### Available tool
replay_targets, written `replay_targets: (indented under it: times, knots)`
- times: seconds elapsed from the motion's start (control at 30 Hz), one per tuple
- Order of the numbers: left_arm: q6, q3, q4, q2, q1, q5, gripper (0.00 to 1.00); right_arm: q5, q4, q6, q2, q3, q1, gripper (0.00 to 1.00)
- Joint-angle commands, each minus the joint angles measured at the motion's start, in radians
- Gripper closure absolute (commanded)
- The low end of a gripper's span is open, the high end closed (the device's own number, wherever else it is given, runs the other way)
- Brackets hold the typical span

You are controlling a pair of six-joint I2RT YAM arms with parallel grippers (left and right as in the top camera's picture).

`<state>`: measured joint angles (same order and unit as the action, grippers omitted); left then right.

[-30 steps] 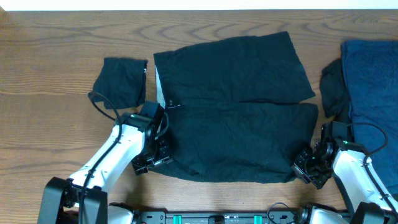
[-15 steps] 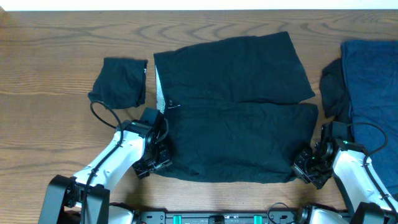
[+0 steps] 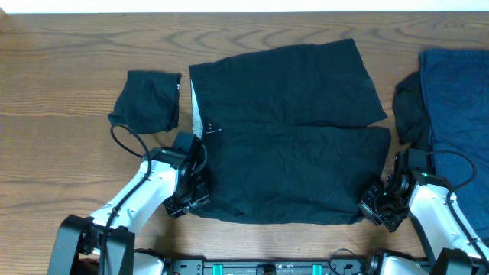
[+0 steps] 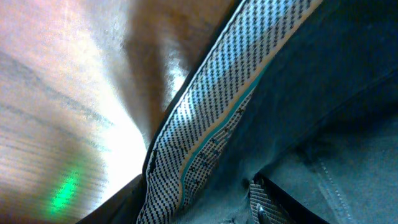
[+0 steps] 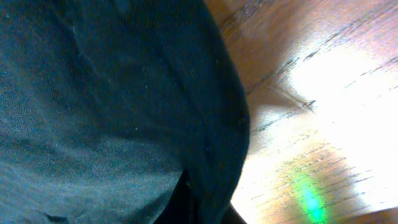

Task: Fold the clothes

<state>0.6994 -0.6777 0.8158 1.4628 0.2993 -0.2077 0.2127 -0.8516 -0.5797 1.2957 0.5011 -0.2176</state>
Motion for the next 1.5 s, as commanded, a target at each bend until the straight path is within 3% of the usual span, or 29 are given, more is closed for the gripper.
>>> replay_targets:
  times: [0.0,0.2,0.27,0.37,0.4,0.53,0.63,0.93,1.47]
  knots:
    - [0.003,0.006,0.020,0.001,-0.002,-0.013,0.48,-0.003,0.010,0.017,0.005,-0.013,0.013,0.99]
    - [0.167,0.022,0.016,0.001,-0.002,-0.013,0.49,-0.003,0.011,0.020,0.005,-0.013,0.013,0.99]
    - [0.171,0.032,0.004,0.001,-0.002,-0.013,0.55,-0.002,0.011,0.020,0.005,-0.013,0.013,0.99]
    - [0.168,0.037,0.005,0.001,-0.002,-0.012,0.81,-0.003,0.015,0.020,0.005,-0.013,0.013,0.99]
    - [0.161,0.037,0.005,0.001,-0.002,-0.013,0.94,-0.003,0.018,0.020,0.005,-0.013,0.013,0.99]
    - [0.154,0.037,0.012,0.000,-0.002,-0.018,0.94,-0.002,0.019,0.020,0.005,-0.009,0.013,0.99]
    - [0.051,0.036,0.010,-0.001,-0.002,-0.057,0.94,0.005,-0.012,0.022,0.004,0.030,0.013,0.99]
    - [-0.076,0.008,0.065,-0.086,0.000,-0.119,0.94,0.005,-0.244,0.106,-0.012,0.280,0.013,0.99]
    - [-0.078,-0.133,0.406,-0.460,0.000,-0.121,0.94,0.005,-0.512,0.184,-0.203,0.523,0.015,0.99]
